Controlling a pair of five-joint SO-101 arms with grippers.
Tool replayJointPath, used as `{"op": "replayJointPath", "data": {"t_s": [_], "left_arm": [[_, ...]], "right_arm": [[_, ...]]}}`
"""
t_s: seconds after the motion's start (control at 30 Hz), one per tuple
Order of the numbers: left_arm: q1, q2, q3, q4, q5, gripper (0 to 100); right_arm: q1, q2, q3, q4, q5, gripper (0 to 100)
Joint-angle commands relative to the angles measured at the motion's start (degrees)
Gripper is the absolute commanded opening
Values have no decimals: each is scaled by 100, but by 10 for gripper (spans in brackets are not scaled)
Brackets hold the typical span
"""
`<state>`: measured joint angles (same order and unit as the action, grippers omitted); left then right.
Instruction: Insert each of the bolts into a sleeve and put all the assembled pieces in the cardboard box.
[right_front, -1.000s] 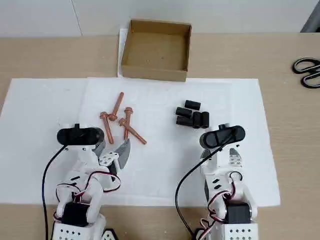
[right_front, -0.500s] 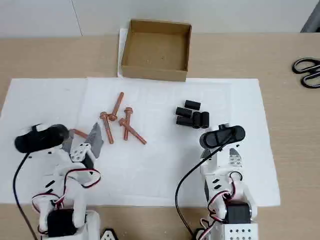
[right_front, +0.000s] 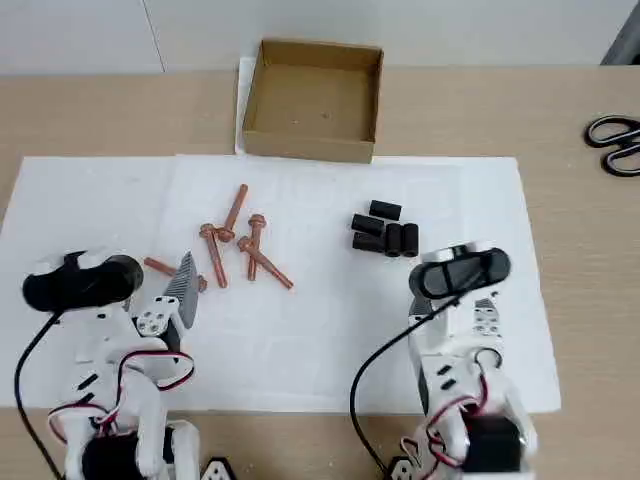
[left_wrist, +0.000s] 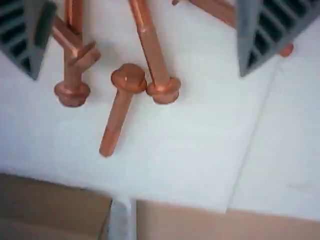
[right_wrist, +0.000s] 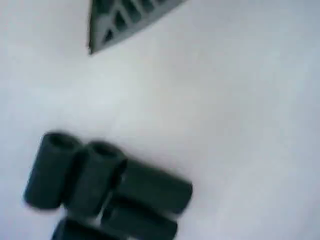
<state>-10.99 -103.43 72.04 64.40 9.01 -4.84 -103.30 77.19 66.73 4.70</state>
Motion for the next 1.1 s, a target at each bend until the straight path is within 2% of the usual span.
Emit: {"op": "replayJointPath", "data": {"t_s": [0.0,0.13,0.33,0.6,0.83,1.07], "left_arm": [[-26,-44,-655,0,-26,246],[-26,492,-1464,18,-26,246],[-26,2365,-3020,132,-18,246],[-9,4651,-4400,1037,-18,246],[-18,5670,-4760,1582,-18,246],[-18,5741,-4752,1600,-18,246]], "right_arm": [[31,-66,-1020,242,70,199],[31,-66,-1855,268,70,199],[40,242,-3051,48,70,199],[40,2738,-5055,154,26,199],[13,5420,-7305,1473,-501,199],[-4,7996,-8958,3213,-475,199]]}}
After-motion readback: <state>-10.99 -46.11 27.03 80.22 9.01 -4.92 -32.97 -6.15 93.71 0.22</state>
